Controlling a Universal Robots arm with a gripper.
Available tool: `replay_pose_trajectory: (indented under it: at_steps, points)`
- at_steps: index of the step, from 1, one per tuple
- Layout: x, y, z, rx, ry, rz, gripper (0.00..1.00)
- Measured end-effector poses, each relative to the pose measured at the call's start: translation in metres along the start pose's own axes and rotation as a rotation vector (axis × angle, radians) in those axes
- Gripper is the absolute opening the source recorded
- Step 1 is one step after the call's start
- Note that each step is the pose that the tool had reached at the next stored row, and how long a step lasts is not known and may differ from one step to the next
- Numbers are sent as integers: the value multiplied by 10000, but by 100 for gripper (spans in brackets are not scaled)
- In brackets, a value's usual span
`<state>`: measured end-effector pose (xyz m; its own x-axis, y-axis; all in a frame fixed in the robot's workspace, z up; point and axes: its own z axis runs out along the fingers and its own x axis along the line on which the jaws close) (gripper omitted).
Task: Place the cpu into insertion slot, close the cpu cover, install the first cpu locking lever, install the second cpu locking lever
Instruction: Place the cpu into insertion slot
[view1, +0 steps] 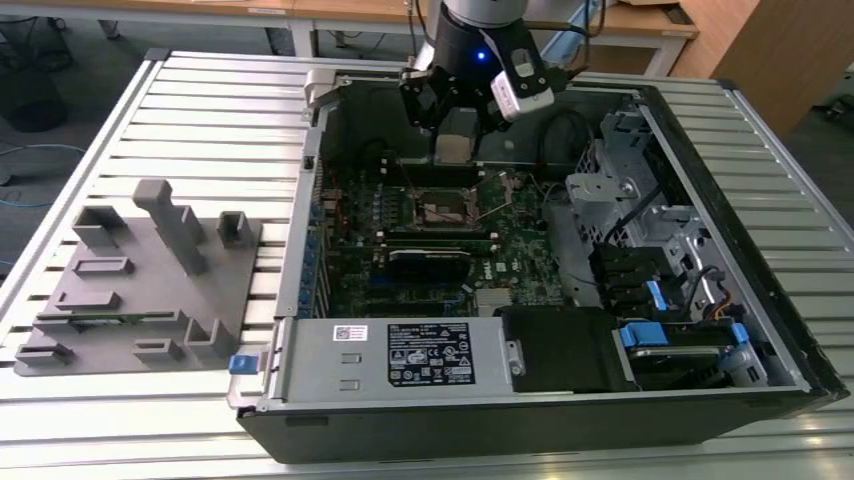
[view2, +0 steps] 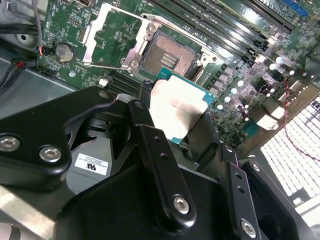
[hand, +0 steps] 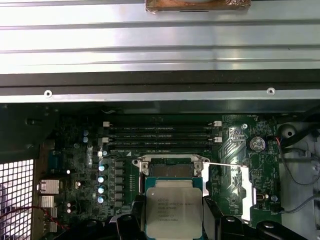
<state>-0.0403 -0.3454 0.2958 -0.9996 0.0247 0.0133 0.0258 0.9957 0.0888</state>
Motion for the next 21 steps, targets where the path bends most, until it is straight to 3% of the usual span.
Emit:
replay_pose_trajectory:
  at_steps: [3,13,21]
  points:
    - [-1,-3,37,-2,-1,0,54]
    - [-1,-4,46,-5,-3,0,54]
    - [-2,-12,130,1,-1,0,54]
